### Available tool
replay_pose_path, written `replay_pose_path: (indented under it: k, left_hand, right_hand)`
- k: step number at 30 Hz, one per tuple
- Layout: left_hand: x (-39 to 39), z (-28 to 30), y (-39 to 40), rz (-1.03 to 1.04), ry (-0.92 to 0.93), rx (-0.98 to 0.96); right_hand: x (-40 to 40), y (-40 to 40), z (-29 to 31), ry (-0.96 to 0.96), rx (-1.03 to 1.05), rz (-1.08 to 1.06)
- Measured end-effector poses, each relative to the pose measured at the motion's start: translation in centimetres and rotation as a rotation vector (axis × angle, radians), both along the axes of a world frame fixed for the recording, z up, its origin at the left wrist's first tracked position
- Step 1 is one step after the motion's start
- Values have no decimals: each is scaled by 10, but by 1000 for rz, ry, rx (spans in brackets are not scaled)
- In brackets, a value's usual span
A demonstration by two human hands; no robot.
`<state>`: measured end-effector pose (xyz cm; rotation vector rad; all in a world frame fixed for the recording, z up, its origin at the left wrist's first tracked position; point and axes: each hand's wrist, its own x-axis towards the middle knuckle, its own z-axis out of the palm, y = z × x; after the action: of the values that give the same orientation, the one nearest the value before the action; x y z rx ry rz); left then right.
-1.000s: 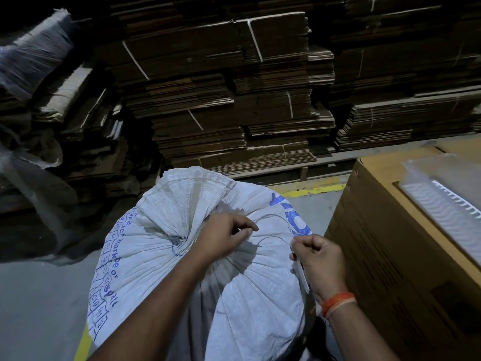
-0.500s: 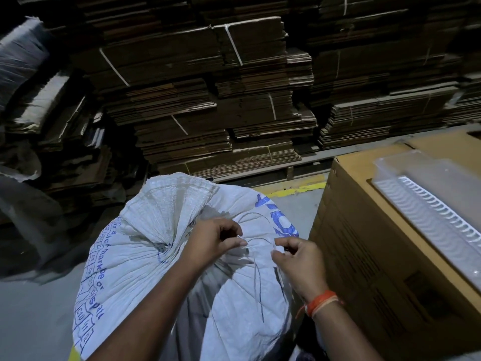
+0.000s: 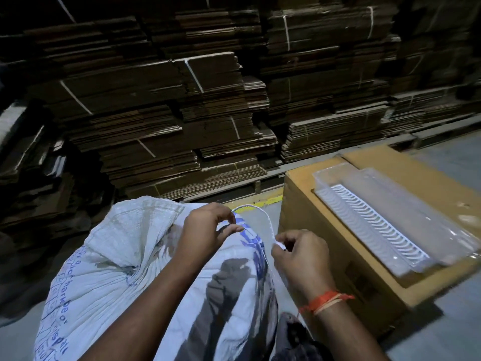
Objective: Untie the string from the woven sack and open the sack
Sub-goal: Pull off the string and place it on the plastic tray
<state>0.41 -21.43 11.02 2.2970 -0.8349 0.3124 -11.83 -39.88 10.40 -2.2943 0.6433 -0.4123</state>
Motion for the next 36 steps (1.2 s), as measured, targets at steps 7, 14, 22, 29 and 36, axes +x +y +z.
replay_pose_path:
  k: [7,14,22,29,36]
  left_hand:
    - [-13,41,-81,-95,9,24]
    - [-13,65,-170,-196,-14,162]
    - [-11,77,-249,-154,-100,412]
    - [-8,74,-283,-128,-70,652]
    - [-7,72,-297,-152,-24,763]
  right_hand:
    - [-32,-65,44,-38,-69,-141]
    - [-50,-142,65,-27,-174,-241]
    - [-40,-204,59,114,-219,-320]
    - [-35,-212,53,226,-343,-316]
    - [-29,-211,42,312,-449,-265]
